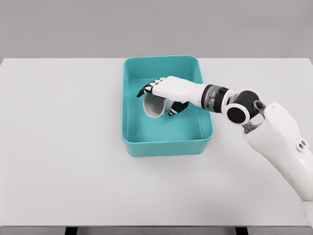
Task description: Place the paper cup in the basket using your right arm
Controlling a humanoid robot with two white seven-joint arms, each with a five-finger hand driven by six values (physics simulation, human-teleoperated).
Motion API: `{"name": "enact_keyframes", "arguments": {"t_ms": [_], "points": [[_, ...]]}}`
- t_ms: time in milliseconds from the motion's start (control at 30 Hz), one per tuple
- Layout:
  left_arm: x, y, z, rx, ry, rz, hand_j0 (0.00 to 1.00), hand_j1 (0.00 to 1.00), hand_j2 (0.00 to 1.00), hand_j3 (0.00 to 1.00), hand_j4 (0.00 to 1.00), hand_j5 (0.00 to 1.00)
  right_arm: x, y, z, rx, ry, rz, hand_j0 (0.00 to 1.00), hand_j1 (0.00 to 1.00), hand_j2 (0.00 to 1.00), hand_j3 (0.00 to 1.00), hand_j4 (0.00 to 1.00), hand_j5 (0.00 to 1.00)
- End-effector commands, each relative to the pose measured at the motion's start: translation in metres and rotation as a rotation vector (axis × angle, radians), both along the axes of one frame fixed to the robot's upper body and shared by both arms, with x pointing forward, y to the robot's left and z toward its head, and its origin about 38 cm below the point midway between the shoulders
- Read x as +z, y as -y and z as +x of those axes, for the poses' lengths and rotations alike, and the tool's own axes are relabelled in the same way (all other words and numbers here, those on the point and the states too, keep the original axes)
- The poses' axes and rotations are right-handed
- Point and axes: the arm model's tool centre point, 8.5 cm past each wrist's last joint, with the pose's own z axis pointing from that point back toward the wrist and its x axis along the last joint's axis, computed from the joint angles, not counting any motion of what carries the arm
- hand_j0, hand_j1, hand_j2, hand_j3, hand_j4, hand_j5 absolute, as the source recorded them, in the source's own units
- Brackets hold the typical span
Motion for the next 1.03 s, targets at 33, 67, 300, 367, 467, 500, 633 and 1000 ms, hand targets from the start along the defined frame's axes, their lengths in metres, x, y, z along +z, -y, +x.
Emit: {"name": "enact_keyframes", "arguments": {"t_ms": [33, 67, 300, 367, 467, 500, 633, 1000], "points": [[0.000, 0.000, 0.000, 0.000, 0.000, 0.000, 1.00, 1.00, 1.00, 1.00, 1.00, 1.00, 0.005, 0.002, -0.002, 0.001, 0.009, 0.011, 1.00, 1.00, 1.00, 1.00, 1.00, 1.00], [0.000, 0.000, 0.000, 0.000, 0.000, 0.000, 1.00, 1.00, 1.00, 1.00, 1.00, 1.00, 0.008, 0.003, -0.002, 0.001, 0.013, 0.021, 1.00, 1.00, 1.00, 1.00, 1.00, 1.00], [0.000, 0.000, 0.000, 0.000, 0.000, 0.000, 1.00, 1.00, 1.00, 1.00, 1.00, 1.00, 0.073, 0.087, -0.012, 0.008, -0.021, 0.440, 1.00, 1.00, 1.00, 1.00, 1.00, 1.00], [0.000, 0.000, 0.000, 0.000, 0.000, 0.000, 1.00, 1.00, 1.00, 1.00, 1.00, 1.00, 0.090, 0.136, -0.021, -0.004, -0.020, 0.661, 1.00, 1.00, 1.00, 1.00, 1.00, 1.00], [0.000, 0.000, 0.000, 0.000, 0.000, 0.000, 1.00, 1.00, 1.00, 1.00, 1.00, 1.00, 0.073, 0.200, -0.037, -0.163, 0.000, 0.751, 1.00, 1.00, 1.00, 1.00, 1.00, 1.00], [0.000, 0.000, 0.000, 0.000, 0.000, 0.000, 1.00, 1.00, 1.00, 1.00, 1.00, 1.00, 0.063, 0.211, -0.043, -0.198, -0.008, 0.756, 1.00, 1.00, 1.00, 1.00, 1.00, 1.00], [0.000, 0.000, 0.000, 0.000, 0.000, 0.000, 1.00, 1.00, 1.00, 1.00, 1.00, 1.00, 0.037, 0.221, -0.052, -0.252, -0.056, 0.687, 1.00, 1.00, 1.00, 1.00, 1.00, 1.00], [0.000, 0.000, 0.000, -0.002, 0.000, -0.003, 1.00, 1.00, 1.00, 1.00, 1.00, 1.00, 0.017, 0.221, -0.051, -0.285, -0.096, 0.701, 1.00, 1.00, 1.00, 1.00, 1.00, 1.00]]}}
